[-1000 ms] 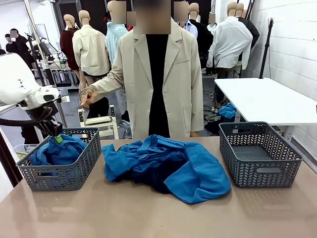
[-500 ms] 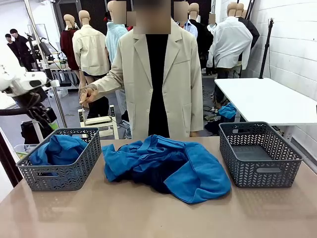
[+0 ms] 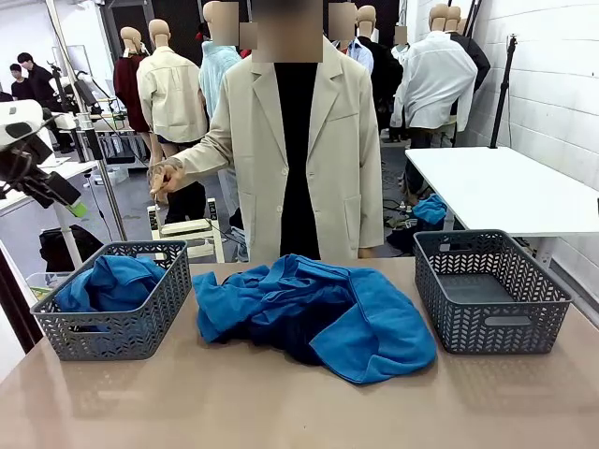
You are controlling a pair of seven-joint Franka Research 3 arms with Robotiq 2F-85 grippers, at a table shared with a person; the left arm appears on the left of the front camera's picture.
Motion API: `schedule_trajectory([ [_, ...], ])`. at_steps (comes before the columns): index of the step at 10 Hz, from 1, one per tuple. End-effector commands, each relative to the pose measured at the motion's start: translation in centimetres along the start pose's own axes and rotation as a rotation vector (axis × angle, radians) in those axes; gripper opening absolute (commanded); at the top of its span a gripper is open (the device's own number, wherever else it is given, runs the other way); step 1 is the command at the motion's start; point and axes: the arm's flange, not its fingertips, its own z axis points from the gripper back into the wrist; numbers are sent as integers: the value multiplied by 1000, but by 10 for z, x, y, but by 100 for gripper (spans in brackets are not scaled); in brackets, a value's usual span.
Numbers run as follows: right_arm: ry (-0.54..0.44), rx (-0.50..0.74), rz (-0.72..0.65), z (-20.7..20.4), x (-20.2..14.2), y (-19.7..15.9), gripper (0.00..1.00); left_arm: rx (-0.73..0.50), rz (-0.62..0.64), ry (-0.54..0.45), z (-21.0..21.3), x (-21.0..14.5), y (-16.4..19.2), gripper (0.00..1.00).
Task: Sort the tops and bottoms.
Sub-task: Lift clothes from the center of the table with your right hand.
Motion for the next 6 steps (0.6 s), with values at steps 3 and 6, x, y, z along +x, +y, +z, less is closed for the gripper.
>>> schedule_trajectory([
  [3,7,7,-11,0,-1,0,100,-12,9,31,-11,5,3,100],
  [6,7,7,-11,0,-1,0,100,-12,9,31,-11,5,3,100],
])
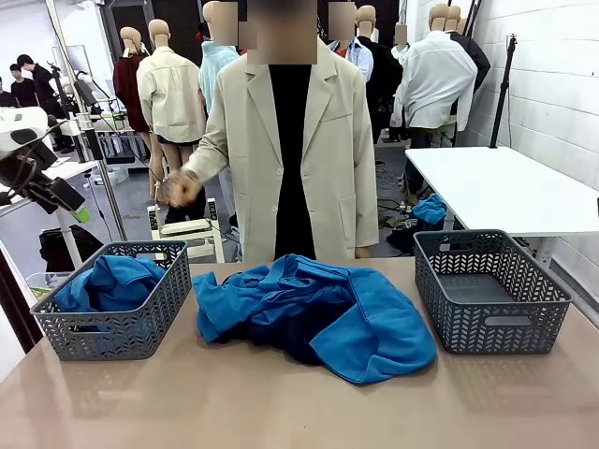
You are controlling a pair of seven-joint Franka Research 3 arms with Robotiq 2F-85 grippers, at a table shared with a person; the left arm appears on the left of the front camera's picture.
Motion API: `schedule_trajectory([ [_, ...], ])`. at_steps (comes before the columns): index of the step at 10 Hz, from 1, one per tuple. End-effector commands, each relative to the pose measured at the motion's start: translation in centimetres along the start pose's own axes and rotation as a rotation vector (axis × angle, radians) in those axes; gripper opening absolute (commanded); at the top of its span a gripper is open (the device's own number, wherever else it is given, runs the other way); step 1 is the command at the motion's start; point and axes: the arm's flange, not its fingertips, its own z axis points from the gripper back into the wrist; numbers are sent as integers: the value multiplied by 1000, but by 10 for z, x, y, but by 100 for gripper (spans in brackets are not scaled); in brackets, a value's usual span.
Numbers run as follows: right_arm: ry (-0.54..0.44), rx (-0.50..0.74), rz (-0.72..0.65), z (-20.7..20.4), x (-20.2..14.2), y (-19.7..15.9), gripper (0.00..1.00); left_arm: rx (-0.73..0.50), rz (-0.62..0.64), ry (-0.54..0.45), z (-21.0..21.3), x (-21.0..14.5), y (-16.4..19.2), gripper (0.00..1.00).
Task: Sort the tops and bottoms.
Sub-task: Lift clothes from the center of the table with your right hand.
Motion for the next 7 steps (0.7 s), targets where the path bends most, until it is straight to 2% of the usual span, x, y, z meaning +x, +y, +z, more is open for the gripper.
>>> schedule_trajectory([
  [1,7,7,-11,0,-1,0,100,-1,0,1,0,-1,0,100],
  [3,0,0,0,0,0,0,100,127,108,-41,24,-59,43,100],
  [4,-78,55,76,23,13,9,100,204,167,-61,33,-83,55,100],
  [6,-185,167,247,67,53,64,100,291,254,-38,39,-120,67,100],
  [7,-211,268,335,83,73,98,100,317,294,-56,42,-137,74,100],
])
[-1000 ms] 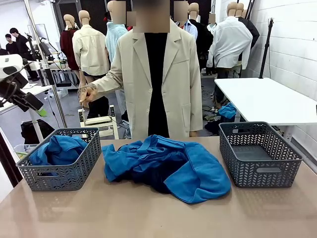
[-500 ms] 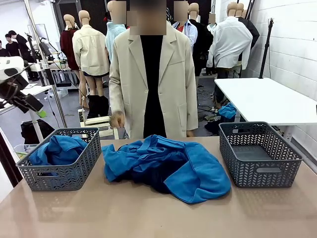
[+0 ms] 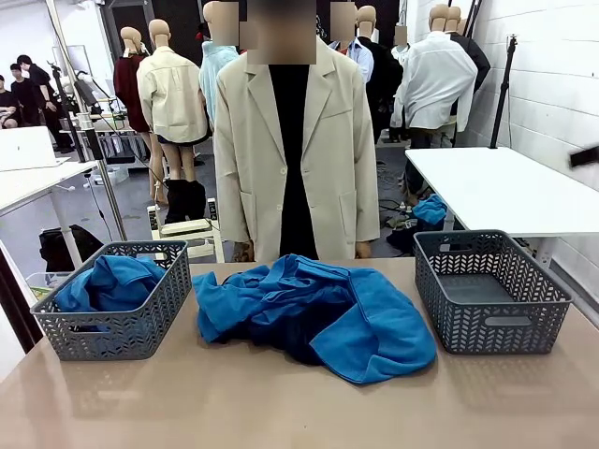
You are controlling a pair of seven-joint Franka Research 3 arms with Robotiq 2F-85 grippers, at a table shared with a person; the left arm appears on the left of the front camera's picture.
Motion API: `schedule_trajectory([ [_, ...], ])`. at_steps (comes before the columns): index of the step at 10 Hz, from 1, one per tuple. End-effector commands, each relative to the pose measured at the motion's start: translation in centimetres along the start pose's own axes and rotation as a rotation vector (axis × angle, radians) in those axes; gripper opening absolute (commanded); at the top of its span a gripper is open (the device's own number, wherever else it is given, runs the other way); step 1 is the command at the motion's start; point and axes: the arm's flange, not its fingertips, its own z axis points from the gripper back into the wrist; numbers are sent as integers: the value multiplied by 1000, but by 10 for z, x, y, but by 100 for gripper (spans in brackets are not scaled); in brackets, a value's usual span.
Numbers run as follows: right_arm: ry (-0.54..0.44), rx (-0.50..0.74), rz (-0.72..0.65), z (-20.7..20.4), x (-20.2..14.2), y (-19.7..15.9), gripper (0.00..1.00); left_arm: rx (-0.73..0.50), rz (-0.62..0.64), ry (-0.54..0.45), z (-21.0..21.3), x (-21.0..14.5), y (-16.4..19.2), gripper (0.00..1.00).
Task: Sort the tops and bottoms.
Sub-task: Lift clothes from the center of the table with your right hand.
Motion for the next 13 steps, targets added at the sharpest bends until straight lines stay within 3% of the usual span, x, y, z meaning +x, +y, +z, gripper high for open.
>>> schedule_trajectory([
  [1,-17,247,161,0,50,46,100,65,110,-18,-5,-21,3,100],
  [3,40,397,369,-9,87,131,100,42,232,-57,-2,-42,25,100],
  [4,75,492,393,-20,95,166,100,50,266,-61,2,-50,32,100],
  [5,170,541,451,-41,89,210,100,37,162,-21,-1,-36,25,100],
  [7,364,527,580,-91,55,275,100,37,162,-21,-1,-36,25,100],
  [9,495,412,628,-127,15,286,100,37,162,-21,-1,-36,25,100],
  [10,549,429,633,-135,-2,276,100,37,162,-21,-1,-36,25,100],
  [11,534,480,572,-127,-4,253,100,37,162,-21,-1,-36,25,100],
  [12,511,460,611,-146,-13,284,100,37,162,-21,-1,-36,25,100],
  [13,511,460,611,-146,-13,284,100,37,162,-21,-1,-36,25,100],
])
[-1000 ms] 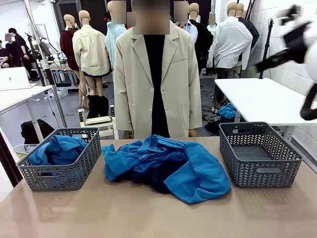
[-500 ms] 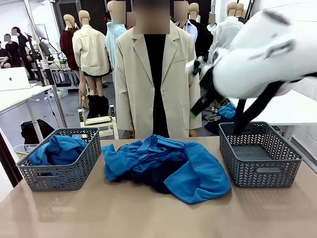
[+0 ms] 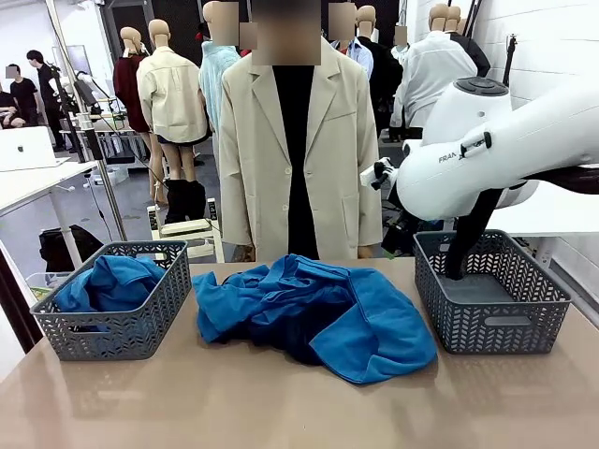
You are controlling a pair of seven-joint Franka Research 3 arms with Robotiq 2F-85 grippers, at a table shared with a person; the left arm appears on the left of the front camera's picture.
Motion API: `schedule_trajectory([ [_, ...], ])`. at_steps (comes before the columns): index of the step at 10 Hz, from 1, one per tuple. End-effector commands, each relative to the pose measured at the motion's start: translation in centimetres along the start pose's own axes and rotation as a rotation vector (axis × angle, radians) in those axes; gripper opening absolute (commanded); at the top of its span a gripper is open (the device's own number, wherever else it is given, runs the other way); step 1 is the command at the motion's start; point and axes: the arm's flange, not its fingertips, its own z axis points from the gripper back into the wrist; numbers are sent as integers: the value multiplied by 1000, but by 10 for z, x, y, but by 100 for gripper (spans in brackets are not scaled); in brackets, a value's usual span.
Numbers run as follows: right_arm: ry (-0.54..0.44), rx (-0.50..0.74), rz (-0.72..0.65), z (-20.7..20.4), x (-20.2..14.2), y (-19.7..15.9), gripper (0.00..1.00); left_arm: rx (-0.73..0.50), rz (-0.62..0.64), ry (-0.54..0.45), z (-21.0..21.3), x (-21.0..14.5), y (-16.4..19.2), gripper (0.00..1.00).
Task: Sort the tops and bottoms.
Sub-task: Lift clothes from the center of the table with your right hand.
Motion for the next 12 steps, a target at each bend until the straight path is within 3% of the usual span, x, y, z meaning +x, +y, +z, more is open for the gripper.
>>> schedule_trajectory([
  [1,-25,8,6,0,9,9,100,9,-17,8,1,0,2,100],
  [5,-11,8,22,1,9,15,100,9,-17,8,1,0,2,100],
  [8,147,173,0,-42,33,2,100,9,-17,8,1,0,2,100],
  [12,238,291,-39,-82,44,-16,100,9,-17,8,1,0,2,100],
])
